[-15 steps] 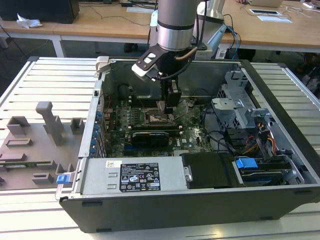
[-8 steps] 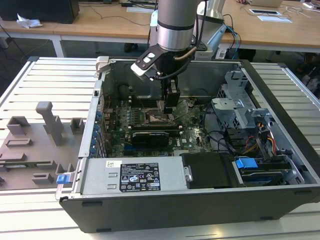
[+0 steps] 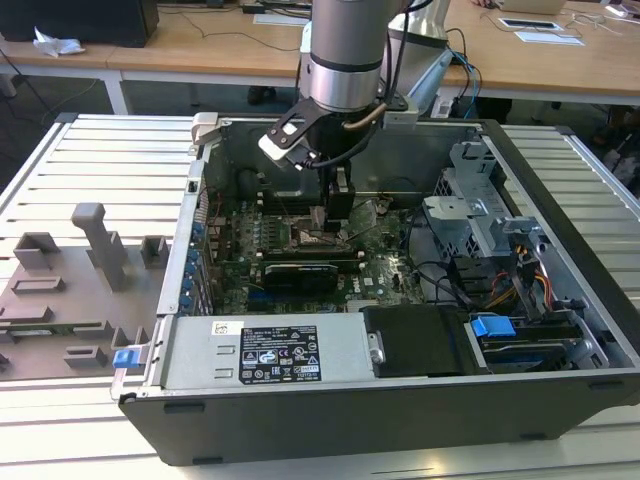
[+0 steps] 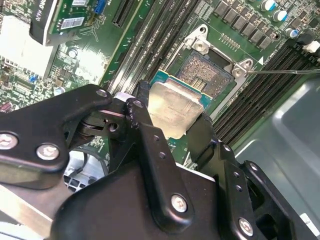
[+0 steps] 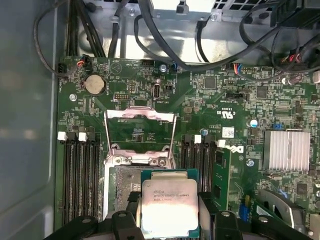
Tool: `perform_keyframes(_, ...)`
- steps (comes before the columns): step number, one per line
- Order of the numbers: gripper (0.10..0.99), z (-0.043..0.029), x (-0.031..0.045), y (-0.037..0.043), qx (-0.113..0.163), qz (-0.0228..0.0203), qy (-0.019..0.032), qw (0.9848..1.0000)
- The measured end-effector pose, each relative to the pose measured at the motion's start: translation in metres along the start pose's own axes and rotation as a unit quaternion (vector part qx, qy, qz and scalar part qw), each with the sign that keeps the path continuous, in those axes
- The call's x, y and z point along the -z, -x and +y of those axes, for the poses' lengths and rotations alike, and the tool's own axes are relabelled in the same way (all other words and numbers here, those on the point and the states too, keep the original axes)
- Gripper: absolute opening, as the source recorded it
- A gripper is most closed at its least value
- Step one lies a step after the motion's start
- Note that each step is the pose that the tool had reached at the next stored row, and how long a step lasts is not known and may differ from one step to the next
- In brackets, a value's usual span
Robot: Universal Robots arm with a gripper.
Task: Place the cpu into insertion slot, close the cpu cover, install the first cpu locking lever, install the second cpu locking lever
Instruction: 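Place the cpu into insertion slot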
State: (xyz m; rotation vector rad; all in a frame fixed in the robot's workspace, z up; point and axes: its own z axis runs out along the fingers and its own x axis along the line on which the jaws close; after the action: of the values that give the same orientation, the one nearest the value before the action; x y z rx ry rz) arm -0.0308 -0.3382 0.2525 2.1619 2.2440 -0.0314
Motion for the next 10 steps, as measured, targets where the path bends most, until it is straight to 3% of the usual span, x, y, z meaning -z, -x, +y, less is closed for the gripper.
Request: perform_keyframes(10,0.541,0.0002,-0.0147,-0.0084,0.000,-0.0001,0.0000,1.0000)
